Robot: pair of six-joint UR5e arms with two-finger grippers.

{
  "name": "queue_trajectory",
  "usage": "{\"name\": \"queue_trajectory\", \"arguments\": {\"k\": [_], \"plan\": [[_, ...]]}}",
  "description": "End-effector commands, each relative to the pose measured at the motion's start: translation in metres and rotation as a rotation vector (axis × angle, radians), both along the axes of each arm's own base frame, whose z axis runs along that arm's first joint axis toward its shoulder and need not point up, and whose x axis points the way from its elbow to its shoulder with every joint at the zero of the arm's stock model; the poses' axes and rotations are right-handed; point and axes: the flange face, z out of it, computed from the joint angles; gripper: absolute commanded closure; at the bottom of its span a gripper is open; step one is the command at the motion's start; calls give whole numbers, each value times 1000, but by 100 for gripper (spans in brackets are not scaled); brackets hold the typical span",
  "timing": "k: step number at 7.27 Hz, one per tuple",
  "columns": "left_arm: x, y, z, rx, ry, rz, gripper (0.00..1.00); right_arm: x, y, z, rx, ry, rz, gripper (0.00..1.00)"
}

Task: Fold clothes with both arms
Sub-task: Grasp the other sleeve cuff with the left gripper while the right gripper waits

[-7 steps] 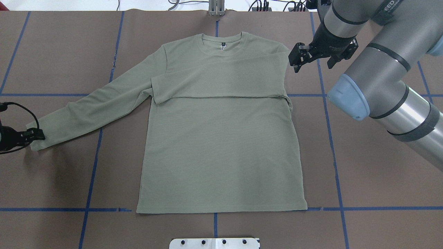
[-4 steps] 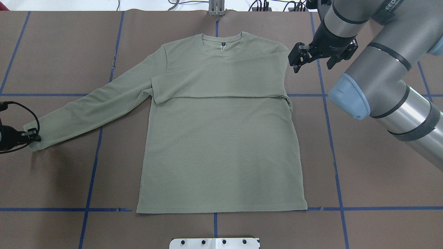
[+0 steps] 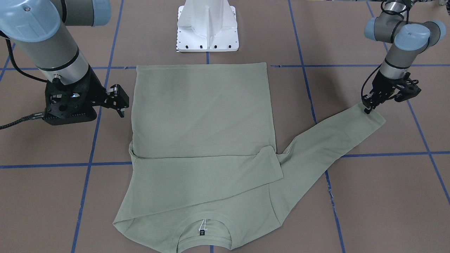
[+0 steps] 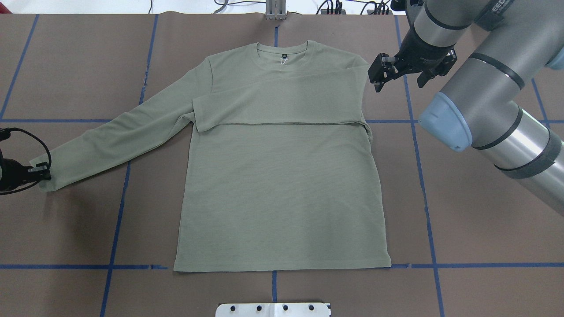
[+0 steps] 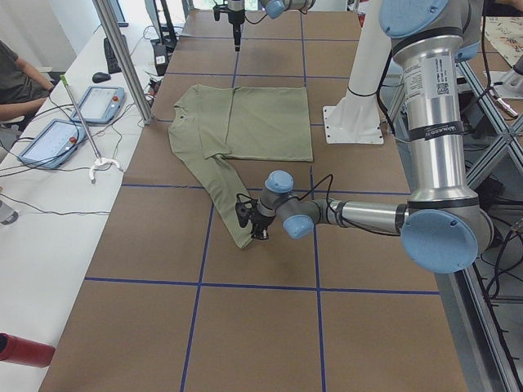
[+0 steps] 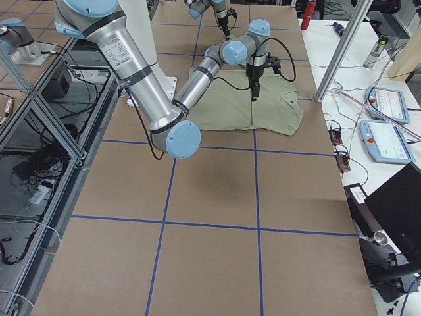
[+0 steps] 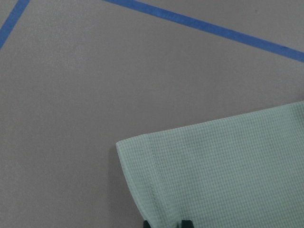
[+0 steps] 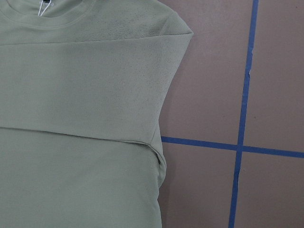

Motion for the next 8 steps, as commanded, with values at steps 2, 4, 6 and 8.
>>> {"name": "queue_trajectory", "arguments": {"k": [2,4,6,8], "plan": [[-2,1,-56,36,80,24,100,15,2,19,-24,8,14,0],[6,-30,-126,11,94,17,100,34,16,57,-63,35,26,0],[33,-89,-237,17,95,-21,100,50,34,94,-101,61,28,0],[67,-136,-360,-3,77,-32,100,84,50,129,-70,86,-19,0]]}}
